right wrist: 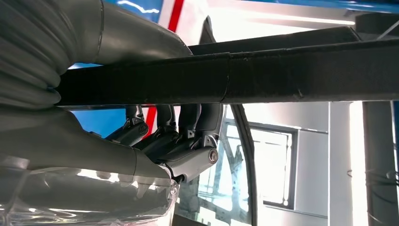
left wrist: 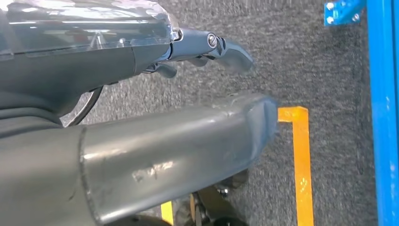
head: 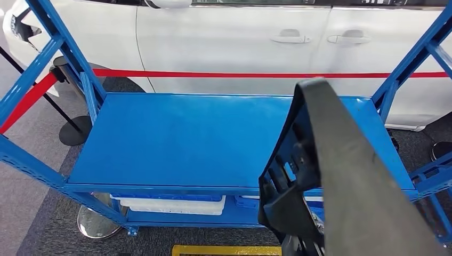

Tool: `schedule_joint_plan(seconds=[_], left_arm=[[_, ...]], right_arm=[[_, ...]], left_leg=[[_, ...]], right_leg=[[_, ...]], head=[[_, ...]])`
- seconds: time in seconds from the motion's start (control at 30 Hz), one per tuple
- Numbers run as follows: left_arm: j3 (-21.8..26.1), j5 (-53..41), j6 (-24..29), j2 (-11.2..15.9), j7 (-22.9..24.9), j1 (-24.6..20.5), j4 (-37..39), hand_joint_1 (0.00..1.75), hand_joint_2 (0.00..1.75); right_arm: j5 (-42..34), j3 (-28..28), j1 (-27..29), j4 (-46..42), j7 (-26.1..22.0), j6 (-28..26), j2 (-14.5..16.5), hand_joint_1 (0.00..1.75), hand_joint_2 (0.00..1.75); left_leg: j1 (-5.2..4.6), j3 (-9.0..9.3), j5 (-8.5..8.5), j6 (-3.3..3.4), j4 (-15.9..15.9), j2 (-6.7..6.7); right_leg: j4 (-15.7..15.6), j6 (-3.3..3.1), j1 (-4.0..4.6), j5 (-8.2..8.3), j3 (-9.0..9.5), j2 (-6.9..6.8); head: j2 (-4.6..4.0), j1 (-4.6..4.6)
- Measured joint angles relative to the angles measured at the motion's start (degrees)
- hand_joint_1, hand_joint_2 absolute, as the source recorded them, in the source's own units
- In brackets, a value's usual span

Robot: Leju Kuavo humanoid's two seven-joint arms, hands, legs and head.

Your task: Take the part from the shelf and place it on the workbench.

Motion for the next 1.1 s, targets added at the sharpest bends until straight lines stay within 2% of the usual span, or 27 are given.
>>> schedule_joint_plan(seconds=[0.03, 0.07, 0.1, 0.13, 0.2, 0.23, 0.27, 0.37, 0.4, 0.43, 0.47, 0.53, 0.57, 0.6, 0.63, 0.67, 0.7, 0.73, 0.77, 0.8, 0.87, 0.9, 0.93, 0.97, 1.03, 1.07, 1.1], left_arm=[[0.0, -0.1, 0.0, 0.0, 0.2, 0.0, 0.0, 0.00, 0.00], [0.0, -0.1, 0.0, 0.0, 0.4, 0.0, 0.0, 0.00, 0.00], [0.0, -0.1, 0.0, 0.0, 0.5, 0.0, 0.0, 0.00, 0.00], [0.0, -0.1, 0.0, 0.0, 0.7, 0.0, 0.0, 0.00, 0.00], [0.0, -0.1, -0.1, 0.0, 0.7, 0.0, 0.0, 0.00, 0.00], [0.0, -0.1, -0.1, 0.0, 0.8, 0.0, 0.0, 0.00, 0.00], [0.0, -0.1, -0.1, 0.0, 0.8, 0.0, 0.0, 0.00, 0.00], [0.0, -0.1, -0.1, 0.0, 0.8, 0.1, 0.0, 0.00, 0.00], [0.0, -0.1, -0.1, 0.0, 0.9, 0.1, 0.0, 0.00, 0.00], [0.0, -0.1, -0.1, 0.0, 0.9, 0.2, 0.0, 0.00, 0.00], [0.0, -0.2, -0.1, 0.0, 1.0, 0.2, 0.0, 0.00, 0.00], [0.0, -0.3, -0.2, 0.0, 1.3, 0.2, 0.0, 0.00, 0.00], [0.0, -0.4, -0.2, 0.0, 1.3, 0.2, 0.0, 0.00, 0.00], [0.0, -0.4, -0.2, 0.0, 1.3, 0.2, 0.0, 0.00, 0.00], [0.0, -0.4, -0.2, 0.0, 1.3, 0.2, 0.0, 0.00, 0.00], [0.0, -0.5, -0.2, 0.1, 1.3, 0.2, 0.0, 0.00, 0.00], [0.0, -0.6, -0.2, 0.1, 1.3, 0.1, 0.0, 0.00, 0.00], [0.0, -0.7, -0.2, 0.2, 1.3, 0.0, 0.0, 0.00, 0.00], [0.0, -0.8, -0.2, 0.3, 1.3, -0.2, 0.0, 0.00, 0.00], [0.0, -0.8, -0.2, 0.3, 1.2, -0.3, 0.0, 0.00, 0.00], [0.0, -0.8, -0.3, 0.3, 1.0, -0.4, 0.0, 0.00, 0.00], [0.0, -0.8, -0.3, 0.3, 0.9, -0.4, 0.0, 0.00, 0.00], [0.0, -0.8, -0.3, 0.3, 0.8, -0.5, 0.0, 0.00, 0.00], [0.0, -0.8, -0.4, 0.2, 0.7, -0.5, 0.0, 0.00, 0.00], [0.0, -0.9, -0.4, 0.2, 0.6, -0.5, 0.0, 0.00, 0.00], [0.0, -0.9, -0.5, 0.2, 0.6, -0.5, 0.0, 0.00, 0.00], [0.0, -0.9, -0.5, 0.2, 0.6, -0.6, 0.0, 0.00, 0.00]], right_arm=[[0.7, -0.1, 0.6, 0.0, -0.1, -0.3, 0.0, 1.75, 1.75], [1.3, -0.1, 1.1, 0.0, -0.1, -0.6, 0.0, 1.75, 1.75], [1.7, -0.1, 1.5, 0.0, -0.1, -0.8, 0.0, 1.75, 1.75], [2.0, -0.2, 1.8, 0.0, -0.1, -1.0, 0.0, 1.75, 1.75], [2.2, -0.3, 2.1, 0.0, -0.1, -1.1, 0.0, 1.75, 1.75], [2.3, -0.3, 2.3, 0.0, -0.1, -1.1, 0.0, 1.75, 1.75], [2.3, -0.3, 2.4, 0.0, -0.1, -1.1, 0.0, 1.75, 1.75], [2.4, -0.4, 2.6, 0.0, -0.2, -1.2, 0.0, 1.75, 1.75], [2.4, -0.4, 2.6, 0.0, -0.2, -1.2, 0.0, 1.75, 1.75], [2.3, -0.4, 2.7, 0.0, -0.2, -1.2, 0.0, 1.75, 1.75], [2.2, -0.4, 2.7, 0.0, -0.2, -1.2, 0.1, 1.75, 1.75], [2.0, -0.4, 2.8, 0.0, -0.1, -1.1, 0.1, 1.75, 1.75], [2.0, -0.4, 2.8, 0.0, -0.1, -1.1, 0.1, 1.75, 1.75], [1.9, -0.4, 2.8, 0.0, -0.1, -1.1, 0.1, 1.75, 1.75], [1.9, -0.4, 2.9, 0.0, -0.1, -1.0, 0.1, 1.75, 1.75], [1.8, -0.4, 2.9, 0.0, -0.1, -0.9, 0.1, 1.75, 1.75], [1.7, -0.4, 2.9, 0.0, -0.1, -0.8, 0.1, 1.75, 1.75], [1.5, -0.4, 2.8, 0.0, -0.1, -0.6, 0.1, 1.75, 1.75], [1.4, -0.4, 2.8, 0.0, -0.1, -0.3, 0.1, 1.75, 1.75], [1.4, -0.4, 2.7, 0.0, -0.1, -0.1, 0.1, 1.75, 1.75], [1.4, -0.4, 2.6, 0.0, -0.1, 0.5, 0.1, 1.75, 1.75], [1.4, -0.5, 2.5, 0.1, -0.2, 0.7, 0.1, 1.75, 1.75], [1.4, -0.5, 2.5, 0.1, -0.2, 0.8, 0.2, 1.75, 1.75], [1.4, -0.5, 2.5, 0.1, -0.1, 0.9, 0.2, 1.75, 1.75], [1.4, -0.6, 2.4, 0.3, -0.1, 1.1, 0.1, 1.75, 1.75], [1.4, -0.7, 2.4, 0.4, -0.1, 1.2, 0.1, 1.75, 1.75], [1.4, -0.8, 2.3, 0.5, 0.0, 1.3, 0.1, 1.75, 1.75]], left_leg=[[-0.01, -0.36, 0.17, 0.03, 0.1, 0.09], [0.00, -0.72, 0.36, -0.03, 0.2, 0.16], [0.04, -1.10, 0.53, -0.15, 0.3, 0.21], [0.12, -1.47, 0.70, -0.31, 0.5, 0.21], [0.27, -2.12, 0.99, -0.79, 1.0, 0.17], [0.29, -2.33, 1.16, -1.13, 1.2, 0.12], [0.28, -2.43, 1.37, -1.53, 1.3, 0.06], [0.31, -2.70, 2.19, -2.97, 1.3, -0.12], [0.38, -3.07, 1.73, -3.33, 1.6, -0.14], [0.45, -3.60, 0.38, -3.57, 2.7, -0.15], [0.51, -4.42, -1.89, -3.70, 4.9, -0.15], [0.49, -6.40, -7.27, -3.81, 12.0, -0.13], [0.47, -6.97, -8.86, -3.81, 15.2, -0.13], [0.40, -6.74, -9.19, -3.70, 16.9, -0.13], [0.27, -5.48, -8.39, -3.44, 16.6, -0.13], [0.06, -3.20, -6.93, -3.02, 14.1, -0.13], [-0.26, -0.11, -5.73, -2.38, 10.1, -0.14], [-0.57, 2.98, -5.22, -1.74, 5.7, -0.10], [-0.88, 5.14, -5.09, -1.31, 2.2, -0.06], [-1.14, 6.38, -5.28, -0.99, 0.0, -0.03], [-1.33, 6.34, -4.62, -0.70, -1.2, 0.01], [-1.24, 6.16, -3.96, -0.45, -1.7, 0.13], [-1.07, 5.81, -3.19, -0.11, -2.1, 0.27], [-0.86, 5.32, -2.42, 0.15, -2.5, 0.41], [-0.80, 3.88, -1.23, 0.41, -2.6, 0.62], [-0.79, 3.12, -0.67, 0.32, -2.5, 0.68], [-0.75, 2.32, -0.11, 0.18, -2.3, 0.74]], right_leg=[[3.6, 0.22, -0.19, -1.92, -1.32, 0.00], [6.1, 0.43, -0.42, -2.90, -2.08, -0.02], [6.7, 0.62, -0.65, -2.78, -1.91, -0.05], [5.1, 0.79, -0.89, -1.63, -0.58, -0.08], [-2.8, 1.05, -1.32, 1.25, 4.42, -0.15], [-6.1, 0.99, -1.27, 2.42, 6.37, -0.05], [-8.1, 0.81, -1.17, 3.00, 7.45, 0.07], [-8.6, -0.46, -0.80, 3.74, 6.84, 0.28], [-8.7, -1.03, -0.84, 4.08, 6.44, 0.21], [-8.9, -1.60, -0.92, 4.57, 5.98, 0.11], [-8.9, -2.09, -0.96, 5.10, 5.43, 0.00], [-8.9, -2.62, -0.59, 6.06, 4.14, -0.17], [-8.8, -2.74, -0.35, 6.54, 3.43, -0.24], [-8.6, -2.83, -0.09, 7.00, 2.71, -0.29], [-8.5, -2.88, 0.15, 7.43, 2.02, -0.32], [-8.3, -2.90, 0.37, 7.81, 1.43, -0.33], [-8.2, -2.90, 0.50, 8.20, 0.98, -0.33], [-8.1, -2.80, 0.67, 8.57, 0.64, -0.33], [-8.1, -2.57, 0.71, 8.99, 0.47, -0.38], [-8.2, -2.28, 0.65, 9.39, 0.37, -0.44], [-8.5, -1.51, 0.49, 10.28, 0.30, -0.54], [-8.4, -1.16, 0.40, 10.18, 0.15, -0.47], [-7.8, -0.80, 0.35, 9.21, -0.17, -0.39], [-6.2, -0.46, 0.26, 7.24, -0.76, -0.30], [0.1, 0.18, -0.20, 1.75, -2.55, -0.23], [3.5, 0.49, -0.45, -0.06, -3.28, -0.24], [5.9, 0.78, -0.71, -0.55, -3.39, -0.25]], head=[[0.00, 0.06], [0.00, 0.06], [0.00, 0.05], [0.00, 0.07], [0.00, 0.08], [0.00, 0.06], [0.00, 0.03], [-0.01, -0.03], [-0.01, -0.07], [-0.01, -0.17], [-0.01, -0.31], [0.00, -0.56], [0.00, -0.58], [0.00, -0.59], [0.00, -0.59], [0.00, -0.60], [0.00, -0.60], [0.00, -0.59], [0.00, -0.57], [0.00, -0.57], [0.00, -0.65], [0.00, -0.68], [0.00, -0.65], [0.00, -0.52], [0.00, -0.25], [0.00, -0.17], [0.00, -0.15]])
